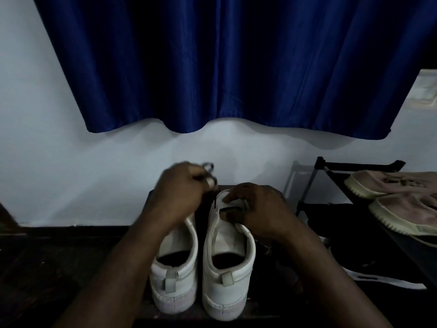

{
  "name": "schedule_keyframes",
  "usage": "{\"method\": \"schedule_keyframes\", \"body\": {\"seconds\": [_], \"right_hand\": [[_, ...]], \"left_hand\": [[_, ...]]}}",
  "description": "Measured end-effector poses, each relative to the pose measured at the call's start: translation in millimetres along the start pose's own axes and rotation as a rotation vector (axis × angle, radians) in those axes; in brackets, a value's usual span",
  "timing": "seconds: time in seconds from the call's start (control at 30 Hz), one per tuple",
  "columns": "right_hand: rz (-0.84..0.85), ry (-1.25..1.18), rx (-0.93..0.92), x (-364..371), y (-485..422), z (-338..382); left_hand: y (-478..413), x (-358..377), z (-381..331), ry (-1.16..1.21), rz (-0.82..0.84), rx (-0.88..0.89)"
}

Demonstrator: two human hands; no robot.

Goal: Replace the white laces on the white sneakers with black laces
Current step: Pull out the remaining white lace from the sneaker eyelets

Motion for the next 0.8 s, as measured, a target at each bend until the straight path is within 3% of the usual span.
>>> {"method": "schedule_keyframes", "body": {"seconds": [0.1, 0.2, 0.33, 0.4, 0.53, 0.63, 0.8], "right_hand": [[0.014, -0.004, 0.012, 1.9, -0.7, -0.9], [0.015, -0.019, 0.011, 2.7, -1.0, -1.8], [0.011, -0.038, -0.006, 2.8, -1.1, -2.3], [0.007, -0.091, -0.029, 3.1, 0.5, -3.3], [0.003, -0.461, 0.002, 2.7, 5.1, -30.0], [-0.024, -0.47, 0.056, -5.9, 10.1, -50.2], [0.075, -0.378, 0.043, -1.2, 20.5, -46.4]], "left_hand": [[14.0, -49.2, 4.2, 0.55, -0.404, 0.163], [23.8, -59.1, 14.2, 0.703, -0.533, 0.174], [16.0, -43.3, 10.2, 0.491, -0.376, 0.129], [16.6, -42.3, 4.3, 0.442, -0.378, 0.154], [9.3, -27.1, 3.9, 0.36, -0.282, 0.119], [0.5, -5.6, 11.5, 0.075, -0.136, 0.014], [2.9, 27.0, 8.4, -0.307, 0.11, -0.07]]}}
Point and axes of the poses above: each hand's wrist, its own y-axis away from the middle knuckle, its own x-axis out of the palm, z = x × y, the point moved 10 cm from there along -y, towards the middle knuckle, and after that the axes turned 13 degrees about z, right-handed, at the moved point
